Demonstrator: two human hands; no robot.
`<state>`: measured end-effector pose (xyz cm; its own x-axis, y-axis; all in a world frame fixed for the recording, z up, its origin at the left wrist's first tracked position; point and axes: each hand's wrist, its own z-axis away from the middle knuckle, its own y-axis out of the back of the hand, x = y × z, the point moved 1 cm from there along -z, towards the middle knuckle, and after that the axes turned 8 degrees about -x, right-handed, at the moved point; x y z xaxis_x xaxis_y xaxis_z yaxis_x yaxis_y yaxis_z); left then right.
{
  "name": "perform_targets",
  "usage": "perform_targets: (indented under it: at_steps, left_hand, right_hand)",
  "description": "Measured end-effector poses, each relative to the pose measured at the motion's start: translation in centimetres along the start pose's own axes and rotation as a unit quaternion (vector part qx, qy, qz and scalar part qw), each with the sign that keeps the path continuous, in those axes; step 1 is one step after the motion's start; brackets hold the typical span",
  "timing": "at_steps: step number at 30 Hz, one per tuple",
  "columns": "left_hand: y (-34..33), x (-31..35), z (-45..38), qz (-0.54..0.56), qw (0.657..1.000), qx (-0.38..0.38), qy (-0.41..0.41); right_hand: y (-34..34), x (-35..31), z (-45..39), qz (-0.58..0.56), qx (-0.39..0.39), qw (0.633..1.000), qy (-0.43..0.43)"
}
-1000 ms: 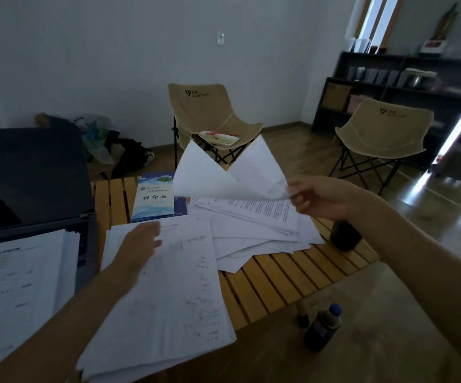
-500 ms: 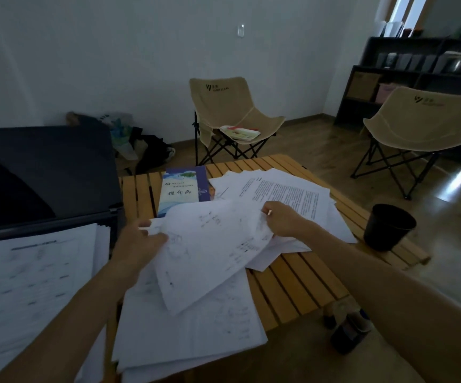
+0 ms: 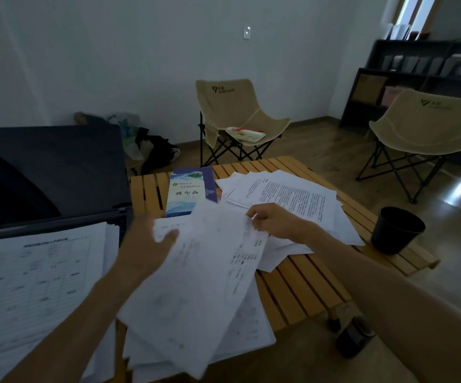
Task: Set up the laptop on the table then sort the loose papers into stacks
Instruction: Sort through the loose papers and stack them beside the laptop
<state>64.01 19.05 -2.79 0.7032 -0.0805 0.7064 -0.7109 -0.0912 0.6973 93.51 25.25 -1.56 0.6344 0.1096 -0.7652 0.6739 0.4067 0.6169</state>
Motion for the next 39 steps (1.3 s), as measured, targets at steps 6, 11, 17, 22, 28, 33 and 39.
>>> perform_targets:
  at_steps: [6, 11, 17, 22, 28, 33, 39]
  left_hand:
    - [-4.6, 1.6, 0.3, -0.171, 0.971, -0.128, -0.108]
    - [-7.4, -0.7, 0.2, -0.259, 0.938, -0.220, -0.068]
    - [-8.7, -1.8, 0.2, -0.280, 0.941, -0.181, -0.063]
    - [-8.6, -1.2, 0.4, -0.291, 0.937, -0.186, -0.051]
    - [-8.5, -1.0, 0.5, -0.294, 0.935, -0.193, -0.046]
    - [-8.5, -1.1, 0.4, -0.298, 0.933, -0.196, -0.053]
    - [-7.7, -1.0, -0.4, -0.205, 0.957, -0.205, -0.029]
  right_hand:
    - [-2.3, -2.8, -4.6, 0.093, -0.014, 0.995, 0.024]
    - [-3.4, -0.9, -5.7, 0.034, 0.171, 0.985, -0.009]
    - [5.1, 8.6, 0.4, 0.139, 0.339, 0.852, -0.374]
    - [7.7, 11.7, 0.7, 0.062, 0.275, 0.860, -0.426]
    - [8.9, 12.7, -0.5, -0.046, 0.356, 0.860, -0.362]
    - [9.6, 10.4, 0.3, -0.340, 0.350, 0.832, -0.263]
    - [8.8, 5.1, 5.2, -0.561, 0.296, 0.769, -0.077]
